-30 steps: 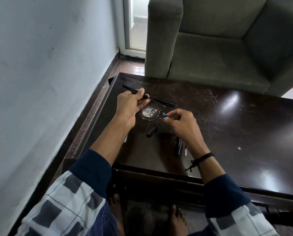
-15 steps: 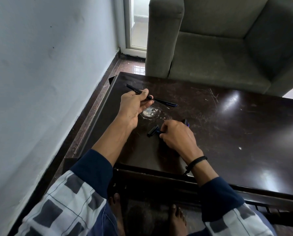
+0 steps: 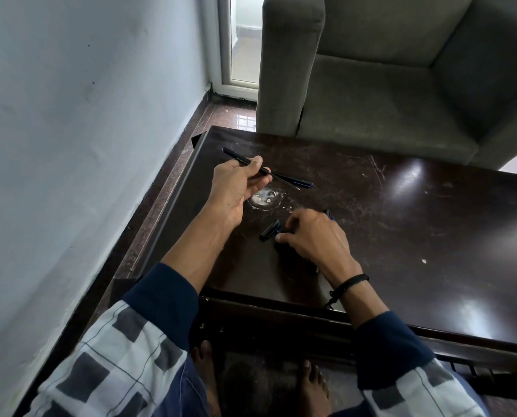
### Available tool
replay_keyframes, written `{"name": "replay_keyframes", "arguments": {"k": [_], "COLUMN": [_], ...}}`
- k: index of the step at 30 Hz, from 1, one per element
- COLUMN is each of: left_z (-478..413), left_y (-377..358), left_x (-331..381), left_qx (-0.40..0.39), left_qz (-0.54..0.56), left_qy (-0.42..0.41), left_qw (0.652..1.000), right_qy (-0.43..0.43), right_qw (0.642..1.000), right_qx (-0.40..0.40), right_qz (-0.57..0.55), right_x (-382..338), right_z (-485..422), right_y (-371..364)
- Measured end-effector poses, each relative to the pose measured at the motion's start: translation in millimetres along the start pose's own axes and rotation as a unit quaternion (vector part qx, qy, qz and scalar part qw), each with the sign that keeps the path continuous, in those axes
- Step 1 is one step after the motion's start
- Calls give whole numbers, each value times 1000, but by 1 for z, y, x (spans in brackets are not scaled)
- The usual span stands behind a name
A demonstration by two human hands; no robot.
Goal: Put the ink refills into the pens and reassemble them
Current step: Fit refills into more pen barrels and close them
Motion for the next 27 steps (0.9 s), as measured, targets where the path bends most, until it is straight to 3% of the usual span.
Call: {"name": "replay_keyframes", "arguments": {"k": [4, 7, 9, 14, 20, 27], "left_z": [0, 2, 4, 4, 9, 8], "left_y": [-2, -7, -10, -13, -27, -22], "left_x": [-2, -5, -7, -13, -26, -19], "left_qx": [-15, -36, -44, -58, -85, -84], "left_qz": [-7, -6, -2, 35, 47, 72], "left_qy": [9, 22, 26, 38, 60, 51], "left_qw": [1000, 999, 999, 997, 993, 993], "right_qy": [-12, -13, -17, -38, -58, -49], "right_qw": [975, 892, 845, 814, 716, 676], "right_qx": [104, 134, 146, 179, 206, 262], "right_qz": [-196, -432, -514, -551, -664, -687], "right_x": [5, -1, -3, -1, -1, 3], "right_z": [-3, -5, -3, -2, 4, 3], "right_y": [13, 14, 14, 8, 5, 13]}}
Point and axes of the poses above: each hand's wrist, its own z-axis away from the middle knuckle, its own y-axis out of the back of the hand, x = y × z, the point moved 6 cm from there along -z, towards the middle knuckle, and after that the axes turned 15 degrees about y, right-handed, at the moved point
